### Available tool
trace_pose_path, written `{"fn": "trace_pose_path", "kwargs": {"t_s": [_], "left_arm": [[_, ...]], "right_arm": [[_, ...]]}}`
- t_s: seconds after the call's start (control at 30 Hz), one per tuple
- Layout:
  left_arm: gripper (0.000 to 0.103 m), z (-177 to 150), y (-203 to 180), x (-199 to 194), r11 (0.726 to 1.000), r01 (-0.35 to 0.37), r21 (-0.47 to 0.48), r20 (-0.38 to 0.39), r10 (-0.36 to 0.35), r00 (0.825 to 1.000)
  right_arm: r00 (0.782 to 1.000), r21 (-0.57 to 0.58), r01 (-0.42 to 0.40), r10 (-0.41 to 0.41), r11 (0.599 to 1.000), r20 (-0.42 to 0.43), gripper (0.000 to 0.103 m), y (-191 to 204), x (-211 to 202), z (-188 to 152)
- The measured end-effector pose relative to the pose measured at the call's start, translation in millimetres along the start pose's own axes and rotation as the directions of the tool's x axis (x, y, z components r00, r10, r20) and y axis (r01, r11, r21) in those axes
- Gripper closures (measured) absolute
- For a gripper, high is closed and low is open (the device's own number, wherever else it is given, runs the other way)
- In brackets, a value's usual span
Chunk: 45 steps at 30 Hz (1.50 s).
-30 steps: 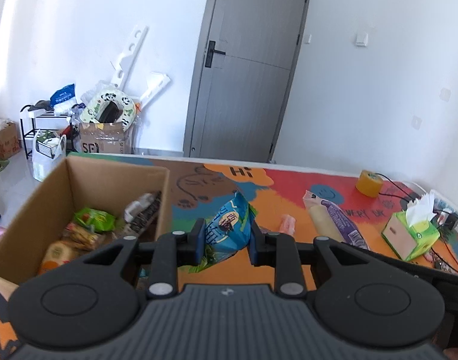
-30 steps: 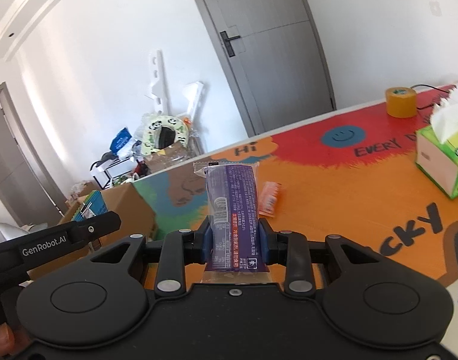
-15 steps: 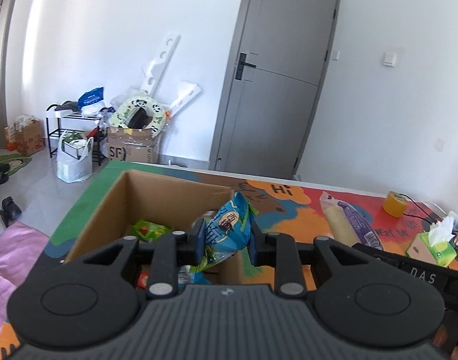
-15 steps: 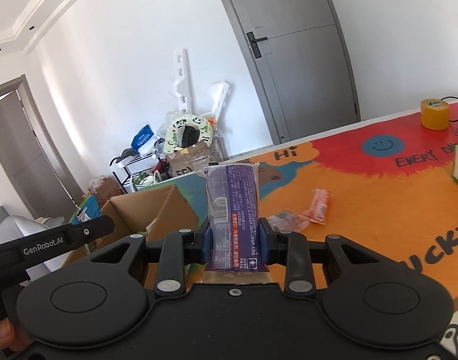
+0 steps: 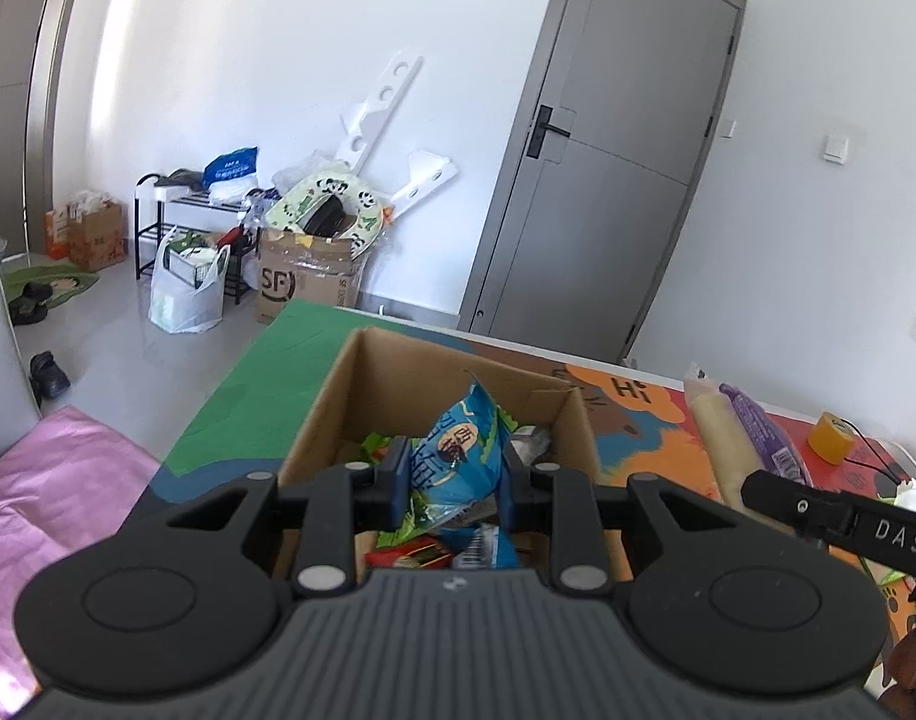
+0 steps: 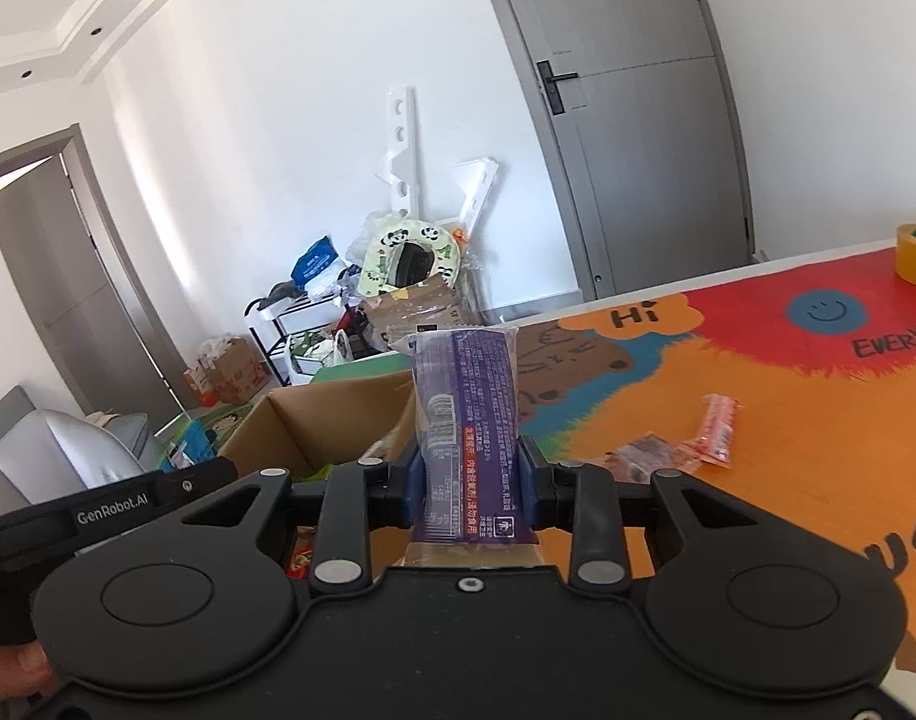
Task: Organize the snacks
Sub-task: 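Carry blue bag with left gripper while right carries purple pack to box, then lower both packs into the cardboard box and open both grippers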
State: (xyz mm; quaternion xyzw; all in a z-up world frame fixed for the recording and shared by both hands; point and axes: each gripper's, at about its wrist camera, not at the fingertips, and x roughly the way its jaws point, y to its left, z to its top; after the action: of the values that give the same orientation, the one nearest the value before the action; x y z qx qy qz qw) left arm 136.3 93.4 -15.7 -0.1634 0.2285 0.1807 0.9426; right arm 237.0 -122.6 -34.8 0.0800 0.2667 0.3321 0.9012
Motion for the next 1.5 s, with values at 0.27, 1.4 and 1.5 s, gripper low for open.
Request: {"fn": "trace_pose_path", "kwargs": {"t_s": [0.27,1.4,1.5], "left_arm": [[0.058,-4,12,5,0.997,0.070,0.007,-0.067,-0.070,0.995],[0.036,4,68,-6,0.992,-0.025,-0.120,-0.043,0.020,0.999],[0.031,2,54,-6,0.995,-0.016,-0.098,-0.039,0.012,0.999]], "right_arm": [[1.000,-0.039,-0.022,0.021,0.999,-0.016,0.072,28,12,1],[0.996,-0.053,-0.028,0.023,0.998,-0.087,0.054,68,32,-5],[0.997,-0.035,-0.011,0.008,0.999,-0.073,0.048,53,19,-3]]}}
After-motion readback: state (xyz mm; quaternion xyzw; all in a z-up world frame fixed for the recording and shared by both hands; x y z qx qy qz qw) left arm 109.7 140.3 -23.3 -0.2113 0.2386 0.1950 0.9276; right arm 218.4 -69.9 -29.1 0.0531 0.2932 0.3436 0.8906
